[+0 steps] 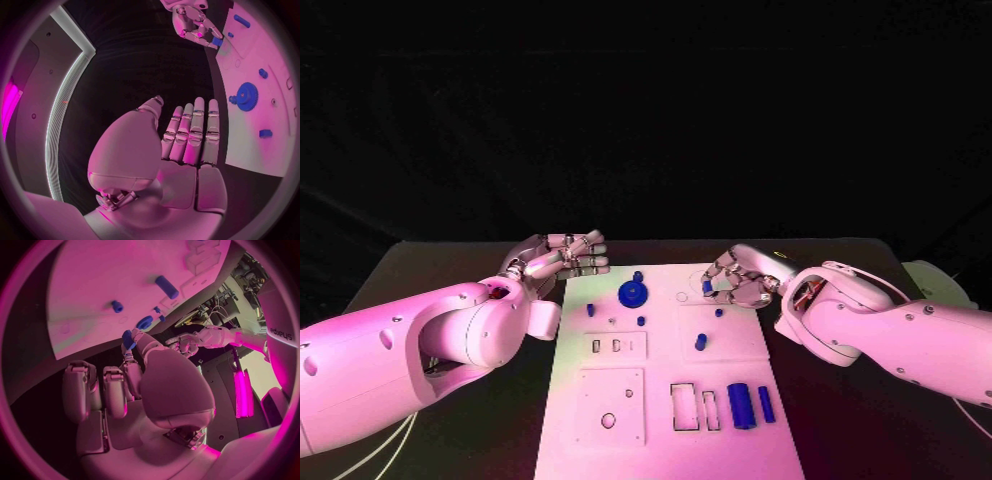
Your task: Assemble the parts on the task board
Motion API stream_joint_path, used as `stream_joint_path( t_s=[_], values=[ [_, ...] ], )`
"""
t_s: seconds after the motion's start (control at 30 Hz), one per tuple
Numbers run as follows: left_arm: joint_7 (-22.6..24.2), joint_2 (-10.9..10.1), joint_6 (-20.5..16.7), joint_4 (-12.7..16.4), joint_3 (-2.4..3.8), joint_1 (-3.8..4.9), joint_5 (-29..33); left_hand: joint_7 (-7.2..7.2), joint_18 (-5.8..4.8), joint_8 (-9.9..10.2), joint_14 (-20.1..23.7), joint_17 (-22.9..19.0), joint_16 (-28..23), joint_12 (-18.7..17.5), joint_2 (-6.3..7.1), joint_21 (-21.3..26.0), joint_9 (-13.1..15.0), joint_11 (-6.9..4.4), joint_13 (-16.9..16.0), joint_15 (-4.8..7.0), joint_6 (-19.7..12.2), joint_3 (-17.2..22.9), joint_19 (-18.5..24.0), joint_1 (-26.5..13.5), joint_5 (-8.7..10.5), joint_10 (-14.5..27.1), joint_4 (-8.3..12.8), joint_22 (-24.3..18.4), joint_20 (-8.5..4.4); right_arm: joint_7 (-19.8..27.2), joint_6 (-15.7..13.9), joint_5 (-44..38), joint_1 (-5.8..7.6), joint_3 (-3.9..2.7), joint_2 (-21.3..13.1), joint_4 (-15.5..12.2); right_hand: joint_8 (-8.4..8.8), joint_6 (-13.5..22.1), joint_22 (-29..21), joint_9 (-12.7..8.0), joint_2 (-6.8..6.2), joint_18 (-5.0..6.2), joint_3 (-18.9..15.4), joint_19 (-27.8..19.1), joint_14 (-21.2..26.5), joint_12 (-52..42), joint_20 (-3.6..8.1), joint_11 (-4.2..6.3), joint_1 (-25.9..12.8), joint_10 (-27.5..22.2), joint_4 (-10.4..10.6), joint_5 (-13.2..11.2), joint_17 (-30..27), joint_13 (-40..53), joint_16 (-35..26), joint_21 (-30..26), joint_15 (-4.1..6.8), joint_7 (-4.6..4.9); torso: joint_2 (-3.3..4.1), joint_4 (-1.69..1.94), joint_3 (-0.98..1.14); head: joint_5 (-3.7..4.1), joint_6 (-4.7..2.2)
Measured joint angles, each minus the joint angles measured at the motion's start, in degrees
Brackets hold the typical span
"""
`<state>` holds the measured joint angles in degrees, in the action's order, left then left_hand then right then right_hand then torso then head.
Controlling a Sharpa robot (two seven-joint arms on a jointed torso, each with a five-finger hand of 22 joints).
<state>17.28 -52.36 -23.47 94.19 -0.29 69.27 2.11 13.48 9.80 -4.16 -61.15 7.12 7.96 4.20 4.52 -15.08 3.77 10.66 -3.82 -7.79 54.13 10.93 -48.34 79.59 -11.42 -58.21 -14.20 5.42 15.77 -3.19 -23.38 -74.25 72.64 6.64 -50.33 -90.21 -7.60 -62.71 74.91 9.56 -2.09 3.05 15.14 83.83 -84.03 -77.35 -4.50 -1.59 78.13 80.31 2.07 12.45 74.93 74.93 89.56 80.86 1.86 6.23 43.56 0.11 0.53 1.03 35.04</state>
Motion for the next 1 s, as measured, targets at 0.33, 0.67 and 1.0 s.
stream_joint_path(
  t_s=[0.33, 0.67, 1.0],
  values=[
    [-0.3, 1.5, 0.3, -2.6, -0.27, 0.0, 0.0, 0.0, 0.0, 0.0, 0.0, 0.0, 0.0, 0.0, 0.0, 0.0, 0.0, 0.0, 0.0, 0.0, 0.0, 0.0, 0.0, 0.0, 0.0, 0.0, 0.0, 0.0, 0.0, -3.6, -1.0, -4.3, -0.81, 0.15, 7.4, -3.7, 0.06, 0.5, 0.0, 0.0, 0.53, 0.0, 0.2, 0.0, 0.0, 0.0, 0.0, 0.0, -0.1, 0.0, 0.2, 0.3, 0.0, 0.0, 0.0, 0.0, 0.0, 0.1, -0.85, 0.21, -0.19, -1.52, 1.37],
    [-0.5, 2.5, 0.5, -4.5, -0.41, 0.0, 0.0, 0.0, 0.0, 0.0, 0.0, 0.0, 0.0, 0.0, 0.0, 0.0, 0.0, 0.0, 0.0, 0.0, 0.0, 0.0, 0.0, 0.0, 0.0, 0.0, 0.0, 0.0, 0.0, -7.1, -1.1, -7.3, -3.96, 0.47, 13.3, -2.1, 0.06, 0.8, 0.0, 0.0, 0.59, 0.0, 0.2, 0.0, 0.0, 0.0, 0.0, 0.0, -0.1, 0.0, 0.2, 0.3, 0.0, 0.0, 0.0, 0.0, 0.0, 0.19, -1.26, 0.51, -0.38, -2.73, 2.76],
    [-0.6, 2.8, 0.6, -5.0, -0.48, 0.0, 0.0, 0.0, 0.0, 0.0, 0.0, 0.0, 0.0, 0.0, 0.0, 0.0, 0.0, 0.0, 0.0, 0.0, 0.0, 0.0, 0.0, 0.0, 0.0, 0.0, 0.0, 0.0, 0.0, -9.0, -0.9, -9.6, -6.32, 0.56, 15.9, -0.3, 0.05, 0.8, 0.0, 0.0, 0.57, 0.0, 0.1, 0.0, 0.0, 0.0, 0.0, -0.22, -0.2, -0.2, 0.2, 0.3, 0.0, 0.0, 0.0, 0.0, 0.0, 0.16, -1.28, 0.48, -0.39, -3.32, 3.41]
  ],
)
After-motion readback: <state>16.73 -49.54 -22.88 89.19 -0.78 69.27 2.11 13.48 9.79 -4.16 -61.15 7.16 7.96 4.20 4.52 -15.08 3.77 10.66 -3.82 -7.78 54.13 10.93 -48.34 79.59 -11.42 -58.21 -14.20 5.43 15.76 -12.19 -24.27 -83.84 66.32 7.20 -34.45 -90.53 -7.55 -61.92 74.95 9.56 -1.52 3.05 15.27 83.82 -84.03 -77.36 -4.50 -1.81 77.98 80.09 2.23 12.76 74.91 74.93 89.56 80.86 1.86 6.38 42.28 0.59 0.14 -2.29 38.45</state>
